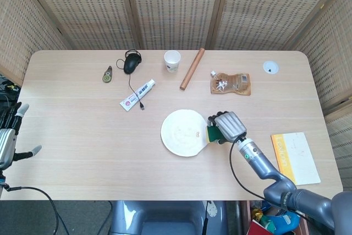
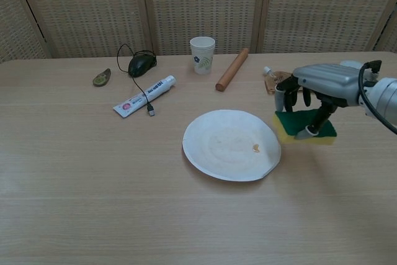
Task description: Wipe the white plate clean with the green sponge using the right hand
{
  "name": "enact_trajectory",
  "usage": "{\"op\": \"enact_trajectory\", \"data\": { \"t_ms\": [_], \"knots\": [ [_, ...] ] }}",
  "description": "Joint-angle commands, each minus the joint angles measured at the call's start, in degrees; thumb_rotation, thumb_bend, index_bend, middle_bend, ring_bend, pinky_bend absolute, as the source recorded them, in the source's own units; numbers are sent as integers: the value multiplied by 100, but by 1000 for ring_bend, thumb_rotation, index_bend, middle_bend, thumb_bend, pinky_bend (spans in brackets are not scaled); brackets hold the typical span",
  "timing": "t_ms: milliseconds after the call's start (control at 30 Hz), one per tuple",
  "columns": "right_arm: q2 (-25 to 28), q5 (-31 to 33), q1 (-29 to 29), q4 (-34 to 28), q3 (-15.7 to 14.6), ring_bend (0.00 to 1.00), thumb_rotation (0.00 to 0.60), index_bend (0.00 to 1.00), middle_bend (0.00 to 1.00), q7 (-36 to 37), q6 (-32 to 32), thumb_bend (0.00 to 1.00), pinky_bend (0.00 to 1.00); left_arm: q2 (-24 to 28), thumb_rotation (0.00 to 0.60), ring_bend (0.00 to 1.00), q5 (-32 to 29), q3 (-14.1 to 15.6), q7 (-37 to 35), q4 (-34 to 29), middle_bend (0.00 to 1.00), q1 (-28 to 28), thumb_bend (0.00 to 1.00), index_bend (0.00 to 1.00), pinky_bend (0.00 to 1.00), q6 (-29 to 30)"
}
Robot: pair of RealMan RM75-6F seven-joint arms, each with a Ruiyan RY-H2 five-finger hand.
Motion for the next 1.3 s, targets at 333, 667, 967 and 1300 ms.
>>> {"op": "enact_trajectory", "data": {
  "t_ms": [333, 667, 967, 1300],
  "knots": [
    [-704, 1047, 576, 97, 193, 399, 600, 511, 537, -2496, -584, 45, 454, 8, 600, 0, -106, -25, -37, 35, 0, -37, 0, 0, 0, -77],
    [-1028, 2152, 840, -126, 247, 400, 600, 512, 539, -4963, -376, 68, 455, 16, 600, 0, -127, -28, -59, 38, 0, -40, 0, 0, 0, -77],
    [-1264, 3202, 1091, -305, 172, 400, 600, 512, 539, -6355, -221, 71, 454, 49, 600, 0, -149, -33, -116, 45, 0, -49, 0, 0, 0, -108],
    [-1456, 3973, 1403, -237, 50, 409, 600, 514, 546, -7093, -23, 79, 455, 56, 600, 0, -161, -36, -157, 56, 0, -61, 0, 0, 0, -124]
  ]
}}
